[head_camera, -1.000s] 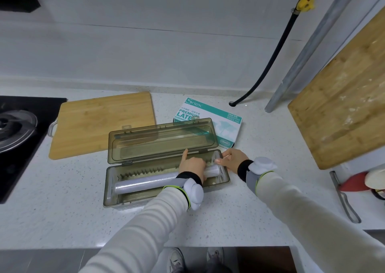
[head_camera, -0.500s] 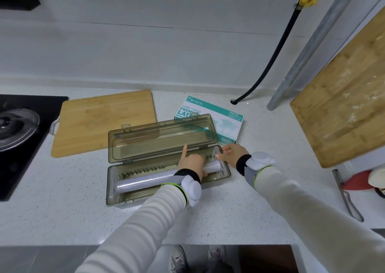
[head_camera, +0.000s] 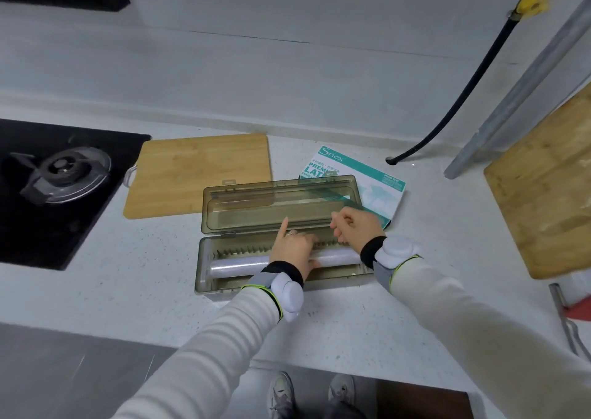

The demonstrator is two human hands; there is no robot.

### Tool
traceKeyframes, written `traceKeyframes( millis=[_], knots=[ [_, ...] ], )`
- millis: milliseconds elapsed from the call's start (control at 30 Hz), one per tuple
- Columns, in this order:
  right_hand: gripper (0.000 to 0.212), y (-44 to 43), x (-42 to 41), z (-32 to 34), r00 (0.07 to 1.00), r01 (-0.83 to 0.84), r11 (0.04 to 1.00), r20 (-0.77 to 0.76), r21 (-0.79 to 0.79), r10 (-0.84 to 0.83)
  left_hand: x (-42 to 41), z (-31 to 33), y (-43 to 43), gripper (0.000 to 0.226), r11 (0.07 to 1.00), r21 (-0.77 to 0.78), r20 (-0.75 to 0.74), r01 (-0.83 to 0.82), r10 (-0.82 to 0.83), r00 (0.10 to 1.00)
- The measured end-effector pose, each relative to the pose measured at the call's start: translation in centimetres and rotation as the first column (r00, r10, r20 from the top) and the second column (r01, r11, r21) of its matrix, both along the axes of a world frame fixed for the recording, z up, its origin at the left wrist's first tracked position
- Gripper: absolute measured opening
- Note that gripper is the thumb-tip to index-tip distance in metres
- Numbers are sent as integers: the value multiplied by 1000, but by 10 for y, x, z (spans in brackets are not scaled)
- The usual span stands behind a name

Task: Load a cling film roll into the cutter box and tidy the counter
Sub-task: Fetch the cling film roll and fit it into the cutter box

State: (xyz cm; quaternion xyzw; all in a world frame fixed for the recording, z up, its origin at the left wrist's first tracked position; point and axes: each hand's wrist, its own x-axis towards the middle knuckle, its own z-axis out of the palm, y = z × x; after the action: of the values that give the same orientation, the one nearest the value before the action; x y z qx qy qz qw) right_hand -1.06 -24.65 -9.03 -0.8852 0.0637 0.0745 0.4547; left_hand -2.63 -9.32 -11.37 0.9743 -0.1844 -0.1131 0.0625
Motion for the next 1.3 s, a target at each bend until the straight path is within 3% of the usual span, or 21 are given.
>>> traceKeyframes(
  millis=[167,433,533,700,900,1033,1300],
  knots=[
    [31,26,1,0,973,-228,961,-66,-156,221,-7,-2,31,42,998,-33,3,-59,60,998],
    [32,44,-1,-10,934,-343,916,-177,-209,310,-9,2,83,52,978,30,-117,-209,211,970],
    [34,49,1,-10,919,-377,899,-212,-222,333,-4,5,97,42,970,65,-213,-235,243,946],
    [35,53,4,-13,898,-419,874,-253,-248,358,3,17,112,37,968,123,-288,-218,245,926],
    [36,54,5,-17,885,-439,865,-279,-242,372,8,29,111,41,976,197,-376,-89,160,913],
    [29,57,6,-18,883,-445,858,-285,-255,373,9,27,111,39,972,225,-371,-69,151,916],
    [27,61,8,-17,875,-462,848,-290,-258,388,7,23,109,25,960,173,-242,-220,258,935]
  ],
)
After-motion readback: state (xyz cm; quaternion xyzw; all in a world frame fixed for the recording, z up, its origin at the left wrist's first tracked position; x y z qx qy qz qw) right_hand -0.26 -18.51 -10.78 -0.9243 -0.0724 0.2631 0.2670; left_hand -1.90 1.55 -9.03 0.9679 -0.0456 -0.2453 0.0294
